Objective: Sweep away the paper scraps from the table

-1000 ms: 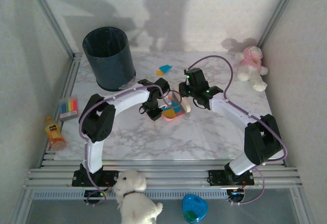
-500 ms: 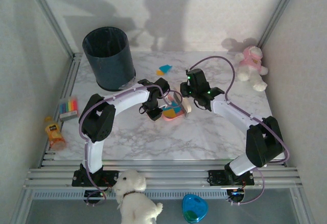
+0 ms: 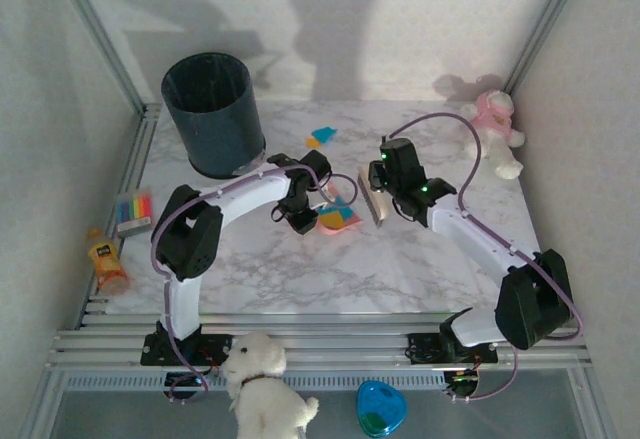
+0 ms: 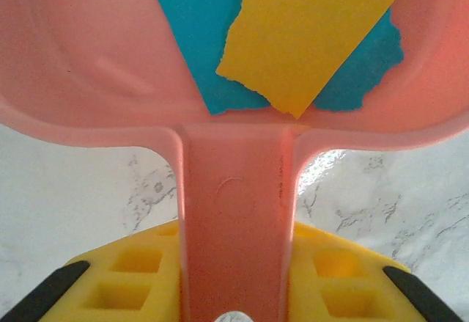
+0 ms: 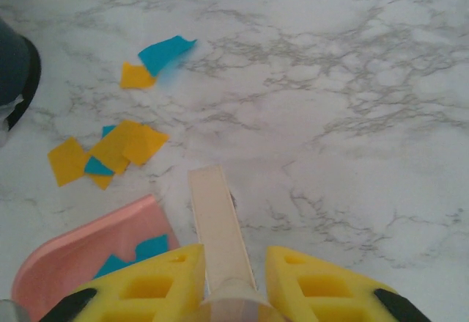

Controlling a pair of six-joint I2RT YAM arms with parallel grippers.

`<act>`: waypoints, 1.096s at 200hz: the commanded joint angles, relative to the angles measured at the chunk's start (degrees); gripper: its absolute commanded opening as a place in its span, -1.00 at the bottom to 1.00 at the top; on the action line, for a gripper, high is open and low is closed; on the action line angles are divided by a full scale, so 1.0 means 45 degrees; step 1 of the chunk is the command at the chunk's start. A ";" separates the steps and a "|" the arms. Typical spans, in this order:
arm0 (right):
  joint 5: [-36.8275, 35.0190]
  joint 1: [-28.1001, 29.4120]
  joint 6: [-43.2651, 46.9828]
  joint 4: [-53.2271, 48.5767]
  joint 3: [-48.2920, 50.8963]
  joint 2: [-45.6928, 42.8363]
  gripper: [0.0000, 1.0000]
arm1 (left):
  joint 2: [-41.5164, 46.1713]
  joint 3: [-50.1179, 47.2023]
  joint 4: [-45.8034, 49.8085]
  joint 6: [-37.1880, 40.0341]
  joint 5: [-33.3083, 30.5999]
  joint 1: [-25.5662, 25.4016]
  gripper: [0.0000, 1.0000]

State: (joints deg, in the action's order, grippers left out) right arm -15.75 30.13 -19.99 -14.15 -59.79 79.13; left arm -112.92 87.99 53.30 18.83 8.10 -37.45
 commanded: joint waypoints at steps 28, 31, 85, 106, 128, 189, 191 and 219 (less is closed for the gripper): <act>-0.0534 -0.0584 -0.0150 0.0137 0.0758 -0.1018 -1.00 | 0.1306 -0.0008 -0.0665 -0.0084 0.0361 0.0363 -1.00; -0.0530 -0.0617 -0.0163 0.0137 0.0798 -0.1039 -1.00 | 0.1349 -0.0005 -0.0715 -0.0100 0.0387 0.0370 -1.00; -0.0362 -0.0886 -0.0158 0.0111 0.1284 -0.1354 -1.00 | 0.2410 0.0140 -0.1490 -0.0146 0.1378 0.0783 -1.00; -0.0198 -0.0929 -0.0138 0.0139 0.1401 -0.1335 -1.00 | 0.2698 0.0293 -0.1610 -0.0131 0.1755 0.0954 -1.00; -0.0061 -0.0939 -0.0134 0.0140 0.1470 -0.1333 -1.00 | 0.2961 0.0519 -0.1717 -0.0111 0.2118 0.1163 -1.00; 0.0228 -0.0970 -0.0049 0.0059 0.1397 -0.1265 -1.00 | 0.4019 0.0912 -0.2410 -0.0312 0.3712 0.2017 -1.00; 0.0226 -0.0962 -0.0040 0.0059 0.1384 -0.1259 -1.00 | 0.4049 0.0901 -0.2459 -0.0340 0.3758 0.2054 -1.00; 0.0315 -0.0955 0.0002 0.0023 0.1373 -0.1237 -1.00 | 0.4466 0.1011 -0.2958 -0.0737 0.4620 0.2716 -1.00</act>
State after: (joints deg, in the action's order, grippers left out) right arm -14.94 26.11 -20.21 -14.41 -53.84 75.07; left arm -95.81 90.54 43.18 17.63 23.55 -27.62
